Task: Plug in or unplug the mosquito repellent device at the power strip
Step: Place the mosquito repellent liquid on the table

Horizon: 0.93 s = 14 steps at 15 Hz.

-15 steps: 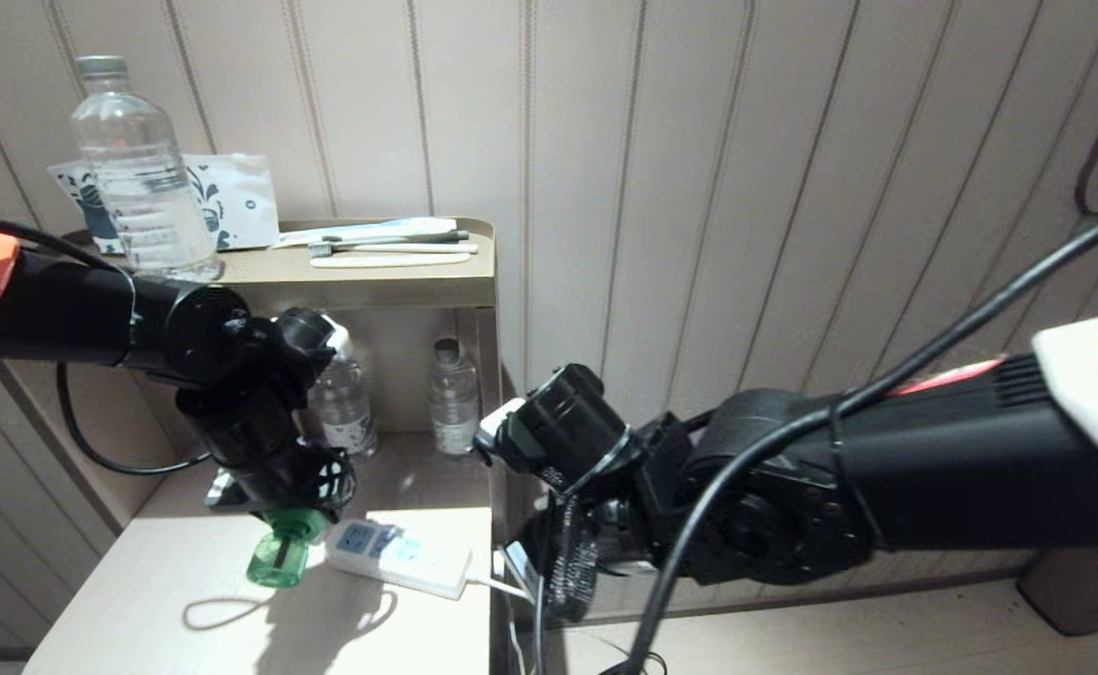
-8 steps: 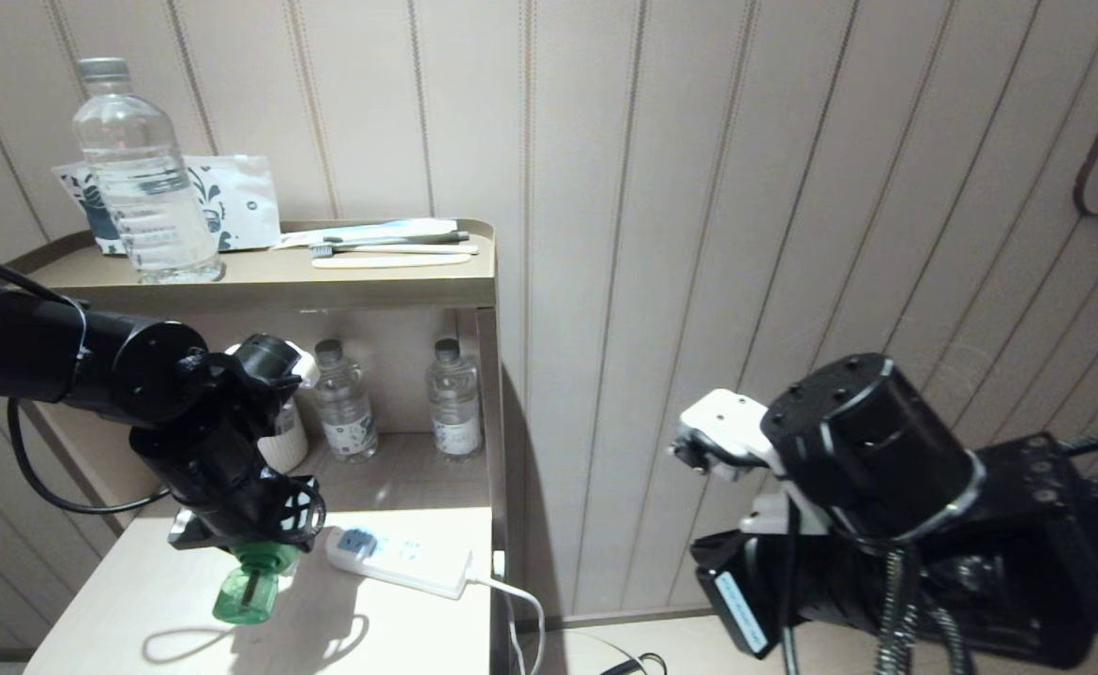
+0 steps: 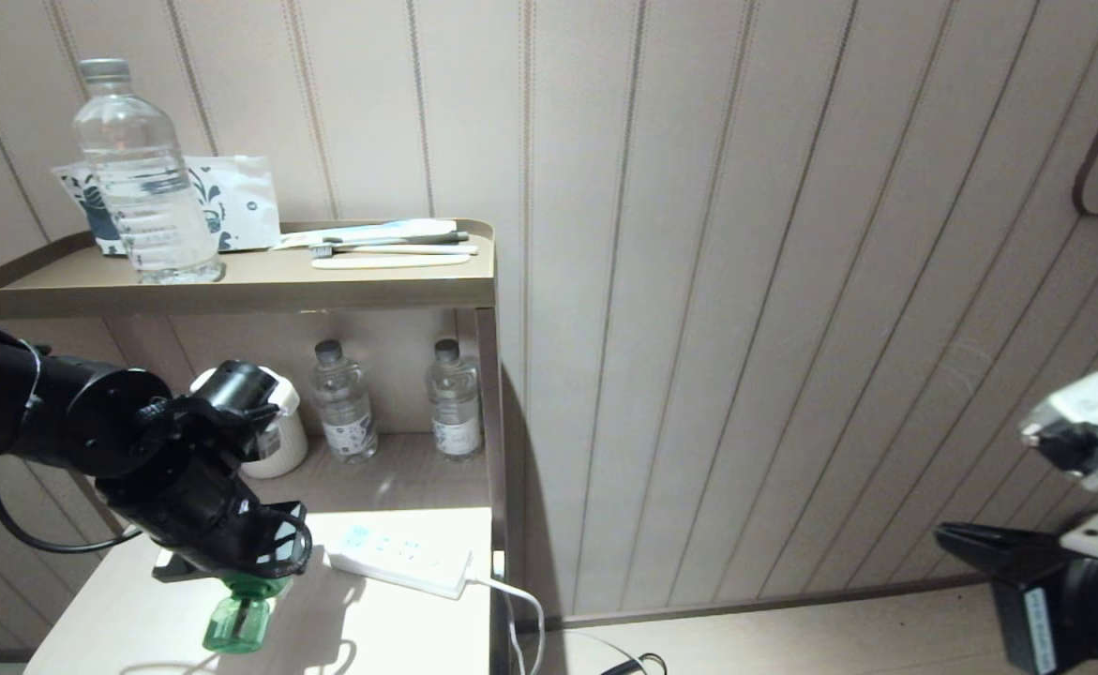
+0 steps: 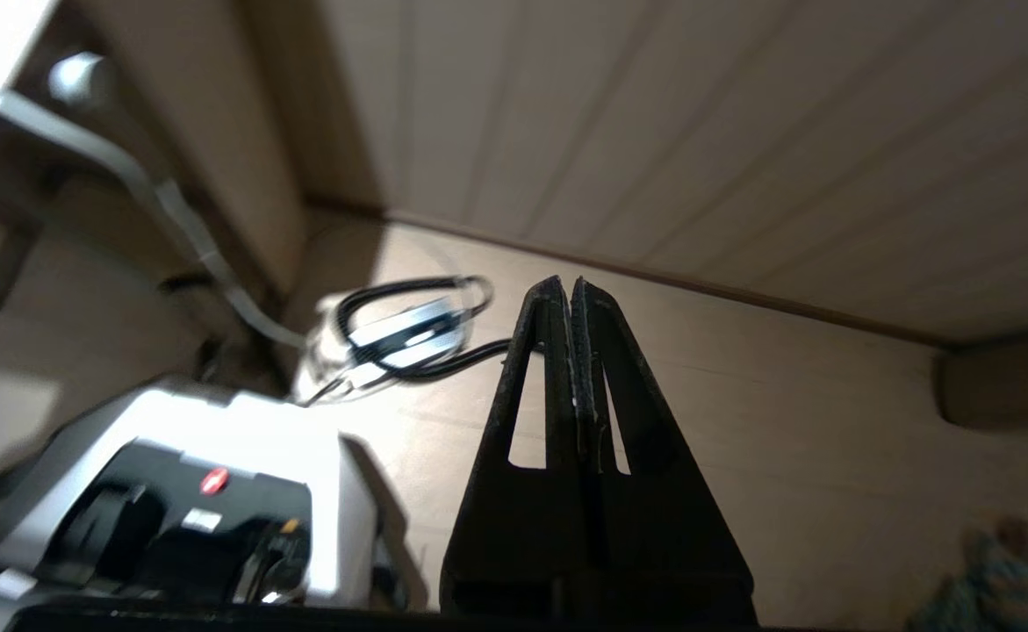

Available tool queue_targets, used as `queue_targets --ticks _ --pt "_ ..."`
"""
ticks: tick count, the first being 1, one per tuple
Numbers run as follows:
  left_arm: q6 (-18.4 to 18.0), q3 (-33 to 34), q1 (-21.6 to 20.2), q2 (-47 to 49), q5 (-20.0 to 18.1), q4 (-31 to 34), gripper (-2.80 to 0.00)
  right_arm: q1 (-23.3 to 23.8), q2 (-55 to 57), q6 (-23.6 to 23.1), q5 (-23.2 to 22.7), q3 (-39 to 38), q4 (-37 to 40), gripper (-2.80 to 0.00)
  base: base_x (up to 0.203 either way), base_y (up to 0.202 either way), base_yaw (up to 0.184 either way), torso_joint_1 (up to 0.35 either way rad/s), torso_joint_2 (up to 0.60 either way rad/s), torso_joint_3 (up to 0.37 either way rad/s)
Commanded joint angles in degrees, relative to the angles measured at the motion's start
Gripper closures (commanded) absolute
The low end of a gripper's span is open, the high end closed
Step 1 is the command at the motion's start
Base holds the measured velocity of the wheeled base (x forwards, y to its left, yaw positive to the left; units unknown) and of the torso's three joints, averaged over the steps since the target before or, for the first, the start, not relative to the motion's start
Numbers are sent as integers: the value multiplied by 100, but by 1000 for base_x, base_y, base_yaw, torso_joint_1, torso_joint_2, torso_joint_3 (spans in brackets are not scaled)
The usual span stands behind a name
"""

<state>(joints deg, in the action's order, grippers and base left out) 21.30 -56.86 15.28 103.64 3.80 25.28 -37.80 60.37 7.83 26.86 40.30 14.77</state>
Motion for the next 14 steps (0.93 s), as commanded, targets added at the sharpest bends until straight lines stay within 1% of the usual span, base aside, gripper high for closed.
queue_targets --ticks 1,4,7,9,10,12,14 --pt "9 233 -27 -167 -25 -105 0 353 -1114 -8 370 -348 17 0 0 0 0 0 0 0" --pt "-3 423 -32 -264 -137 -208 0 1172 -2120 -37 614 -935 164 0 0 0 0 0 0 0" --pt "-3 827 -25 -292 -156 -401 0 1304 -2718 -32 626 -1644 342 0 0 0 0 0 0 0" --pt "-3 1124 -25 -408 -184 -685 0 1383 -3051 8 619 -1793 334 0 0 0 0 0 0 0" --pt "-3 1247 -25 -502 -211 -840 0 1567 -3258 11 622 -1824 337 0 0 0 0 0 0 0" --pt "-3 1310 -41 -652 -213 -952 0 2219 -3524 -31 634 -1907 352 0 0 0 0 0 0 0" --pt "6 1300 -34 -688 -222 -955 0 3079 -3888 -111 581 -2074 343 0 0 0 0 0 0 0"
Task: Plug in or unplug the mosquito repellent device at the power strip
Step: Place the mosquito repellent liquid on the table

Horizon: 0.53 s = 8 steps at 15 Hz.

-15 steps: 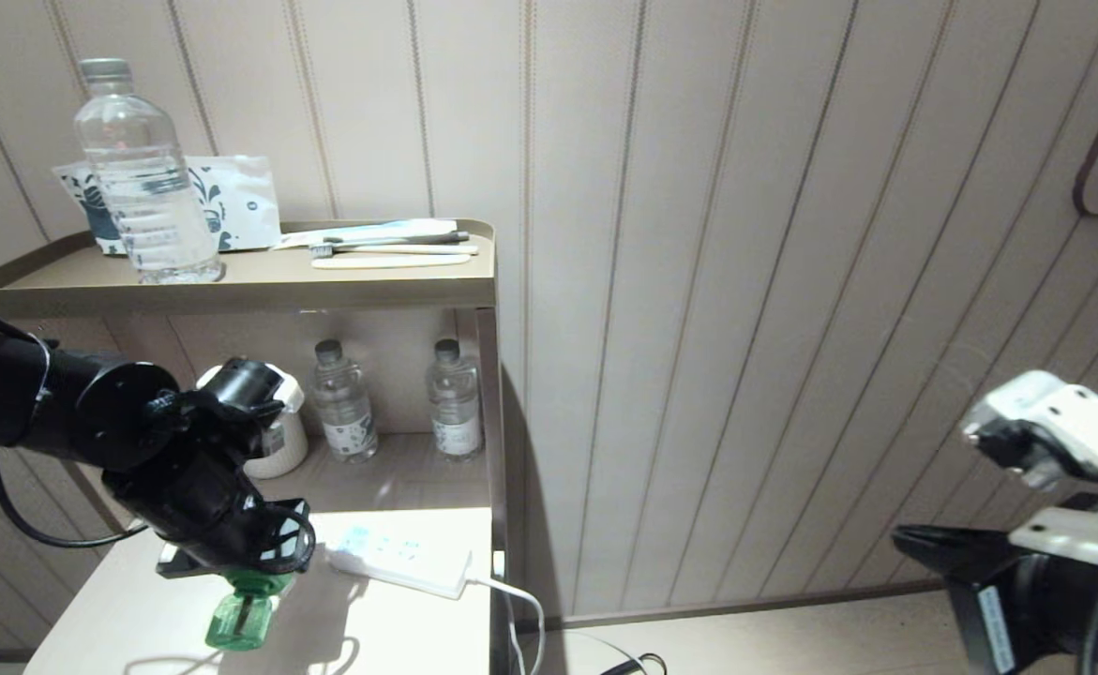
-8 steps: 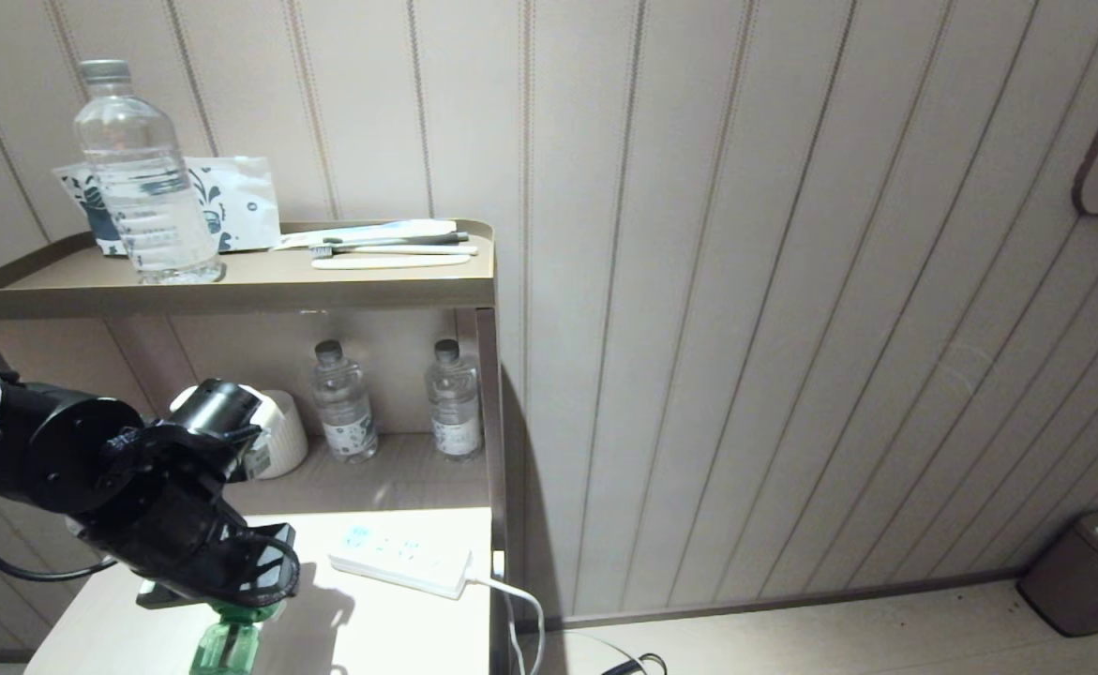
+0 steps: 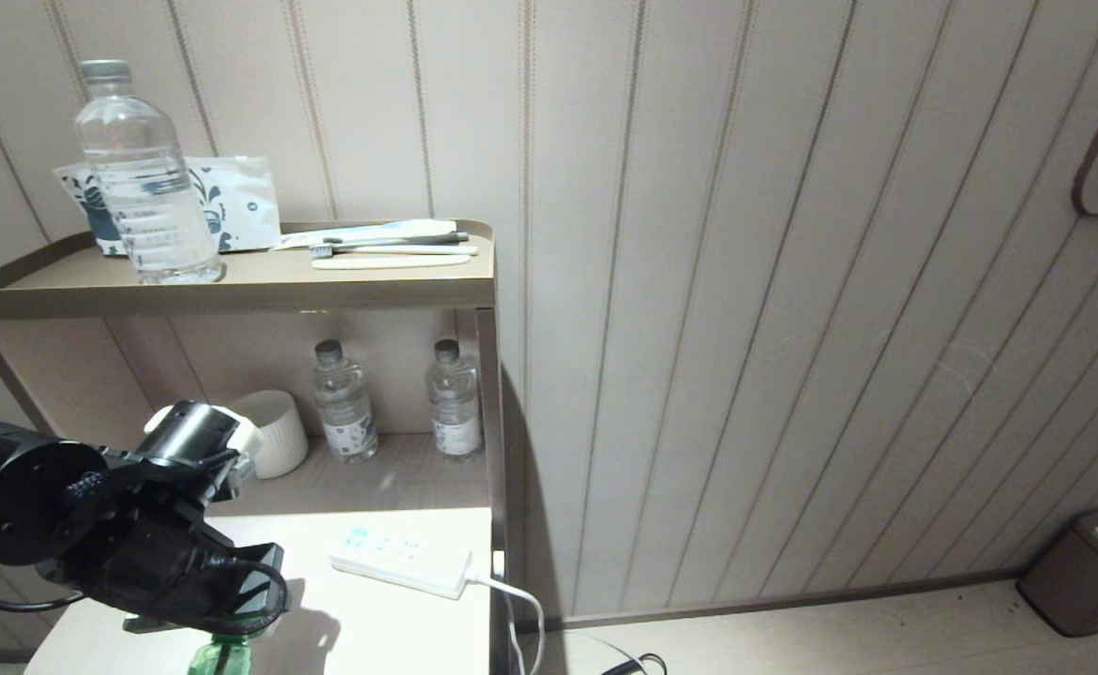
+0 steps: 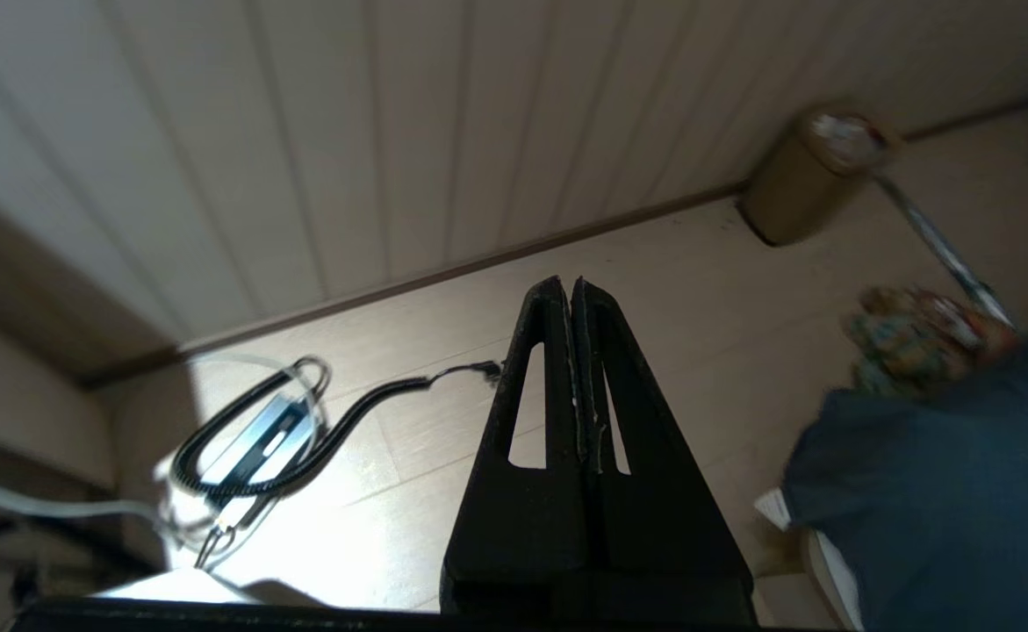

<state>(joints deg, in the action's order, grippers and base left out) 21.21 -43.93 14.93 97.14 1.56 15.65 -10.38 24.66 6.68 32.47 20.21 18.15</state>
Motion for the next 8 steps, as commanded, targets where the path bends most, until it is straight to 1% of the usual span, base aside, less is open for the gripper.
queue_targets --ticks 1,2,3,5,7,8 --pt "15 17 -8 -37 2 -1 0 652 -663 -76 -110 -170 1 0 0 0 0 0 0 0" --pt "15 8 -8 -46 2 -1 0 886 -994 -126 -307 -298 0 0 0 0 0 0 0 0" --pt "13 -1 -8 -66 11 -10 0 992 -1266 -170 -477 -499 -16 0 0 0 0 0 0 0" --pt "15 1 -8 -142 0 -105 0 1009 -1876 -328 -703 -727 -105 0 0 0 0 0 0 0" --pt "7 24 -8 -159 10 -252 0 1015 -2441 -831 -1249 -1085 -380 0 0 0 0 0 0 0" --pt "6 33 -8 -166 19 -308 0 1013 -2461 -999 -1571 -1305 -751 0 0 0 0 0 0 0"
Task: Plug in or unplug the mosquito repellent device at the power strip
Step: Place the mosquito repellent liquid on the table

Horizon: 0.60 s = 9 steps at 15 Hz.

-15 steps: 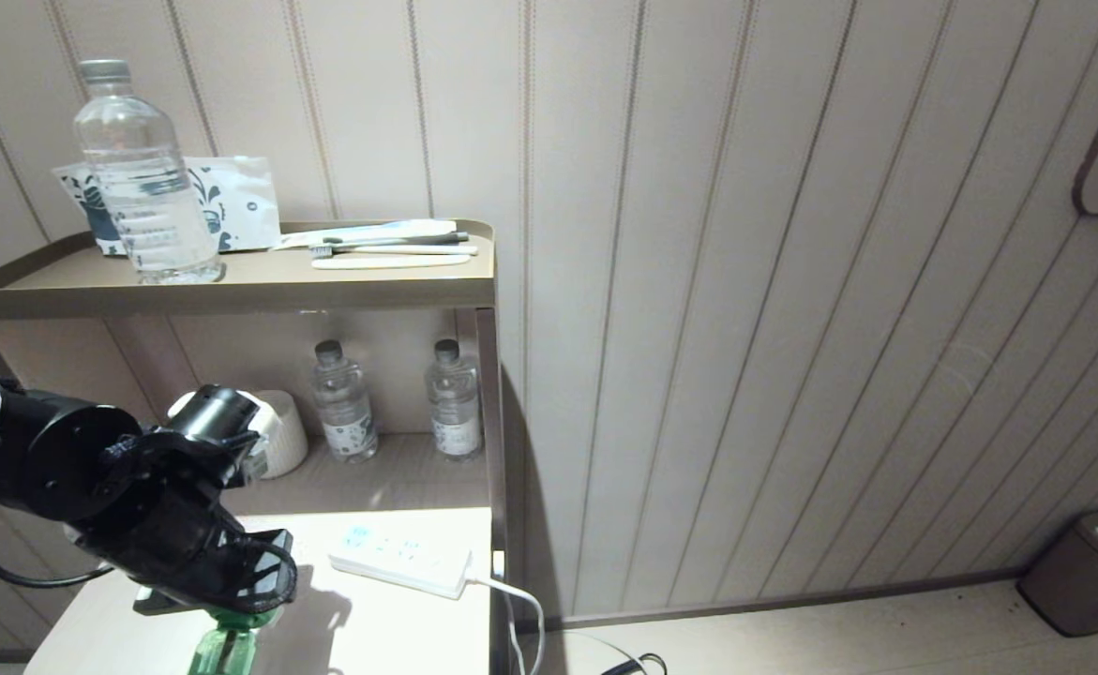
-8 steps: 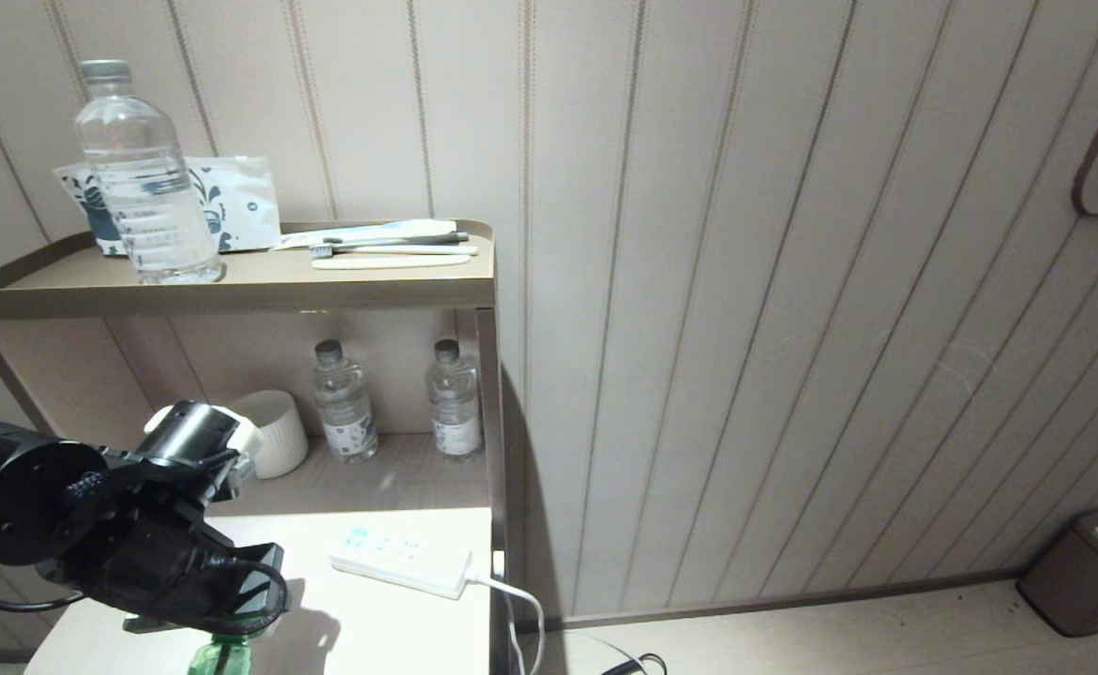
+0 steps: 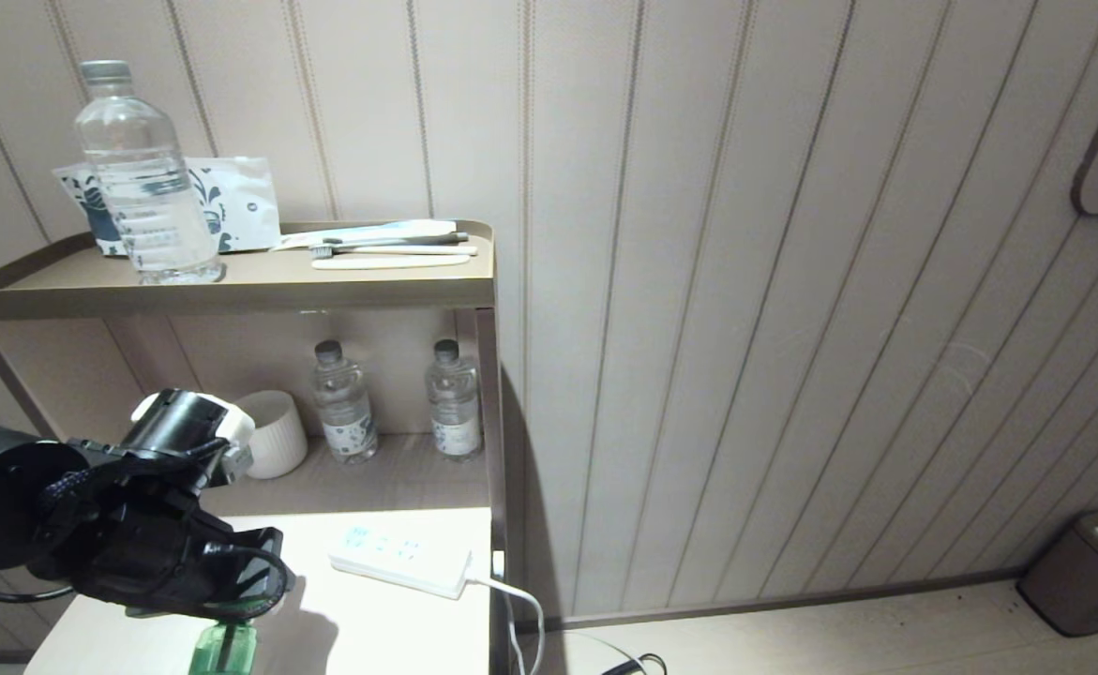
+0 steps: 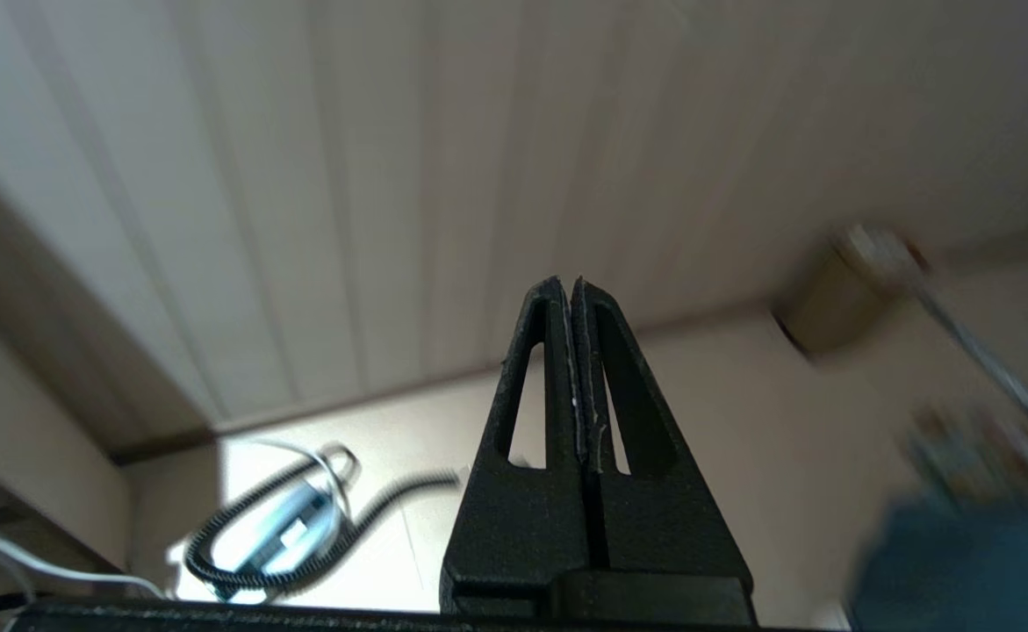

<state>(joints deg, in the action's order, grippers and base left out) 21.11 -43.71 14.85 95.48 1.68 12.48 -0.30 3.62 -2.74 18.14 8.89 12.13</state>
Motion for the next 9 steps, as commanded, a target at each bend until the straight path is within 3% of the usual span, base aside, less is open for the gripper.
queue_targets --ticks 1,2,3,6,9 --pt "20 20 -4 29 3 -97 0 5 -351 -202 -756 -322 -355 0 0 0 0 0 0 0" --pt "22 70 0 57 -6 -214 0 4 -348 -230 -1380 -407 -456 0 0 0 0 0 0 0" --pt "9 98 1 97 -10 -329 0 4 -345 -111 -1695 -523 -495 0 0 0 0 0 0 0" --pt "-10 105 1 267 -19 -484 0 4 -345 84 -1717 -626 -501 0 0 0 0 0 0 0" --pt "-87 353 1 438 -10 -1044 0 4 -362 80 -1717 -627 -501 0 0 0 0 0 0 0"
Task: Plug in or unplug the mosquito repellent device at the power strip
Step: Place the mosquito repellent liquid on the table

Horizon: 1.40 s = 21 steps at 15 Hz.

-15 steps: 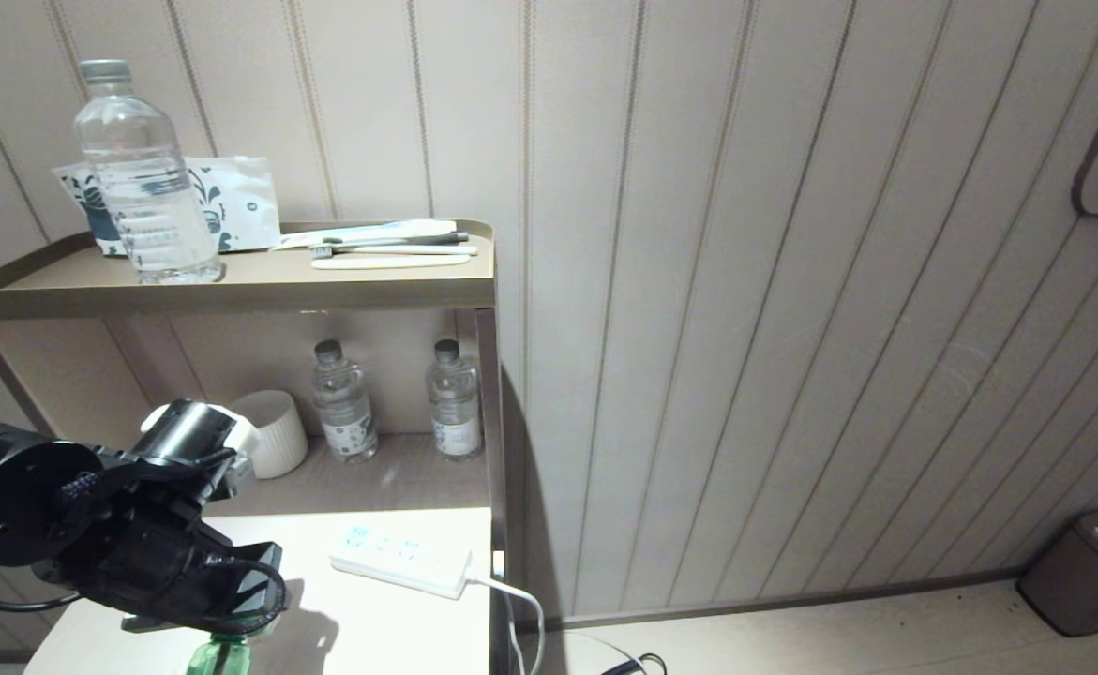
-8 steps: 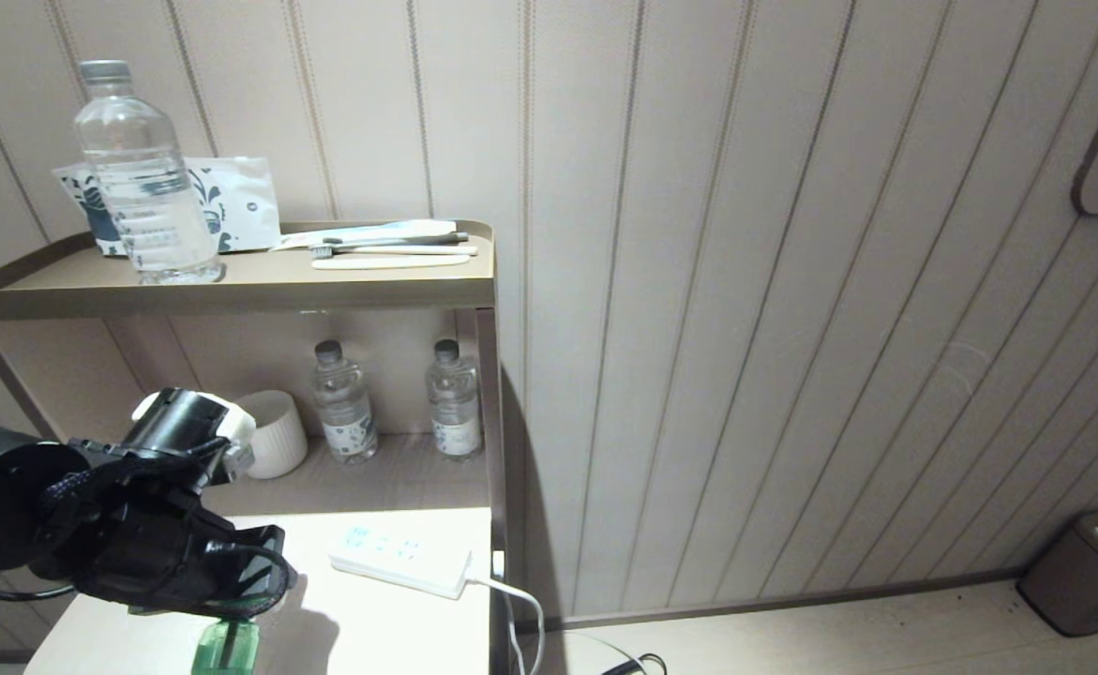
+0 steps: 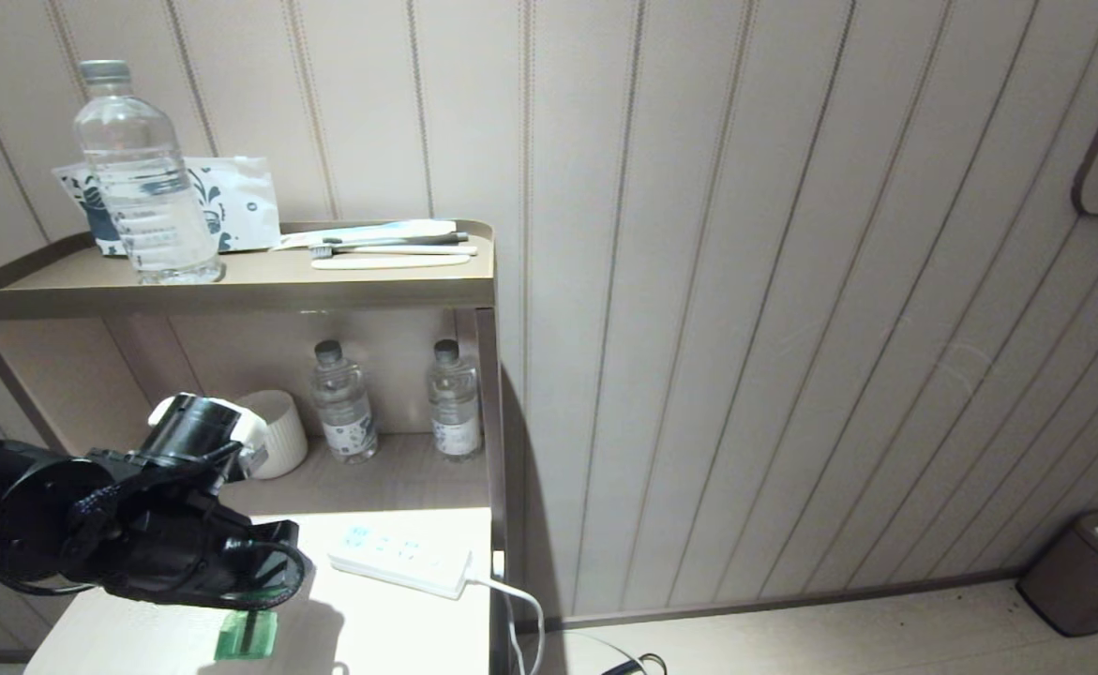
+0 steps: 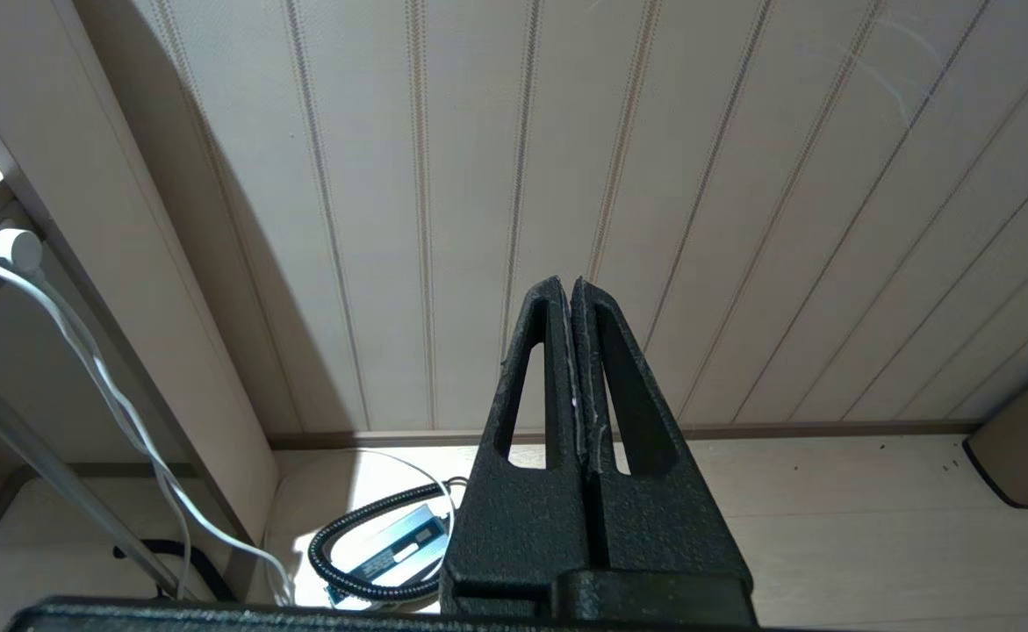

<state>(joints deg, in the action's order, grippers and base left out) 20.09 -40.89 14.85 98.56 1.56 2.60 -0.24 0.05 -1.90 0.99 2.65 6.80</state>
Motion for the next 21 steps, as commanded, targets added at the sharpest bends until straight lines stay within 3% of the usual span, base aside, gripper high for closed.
queue_targets --ticks 1,5,7,12,17,21 --pt "-62 252 -6 91 18 -260 0 2 -5 -3 -2 -5 32 0 0 0 0 0 0 0" --pt "-182 632 -157 -498 54 -565 0 7 -5 -3 -2 -10 32 0 0 0 0 0 0 0" --pt "-352 945 -246 -780 62 -1058 0 7 -5 -3 -2 -10 32 0 0 0 0 0 0 0" --pt "-801 2155 -287 -934 86 -3563 0 7 -5 -3 -2 -10 32 0 0 0 0 0 0 0" --pt "-856 2959 -314 -856 247 -5632 0 7 -5 -3 -2 -10 32 0 0 0 0 0 0 0" --pt "-1317 3283 -401 -225 258 -7180 0 7 -5 -3 -2 -1 32 0 0 0 0 0 0 0"
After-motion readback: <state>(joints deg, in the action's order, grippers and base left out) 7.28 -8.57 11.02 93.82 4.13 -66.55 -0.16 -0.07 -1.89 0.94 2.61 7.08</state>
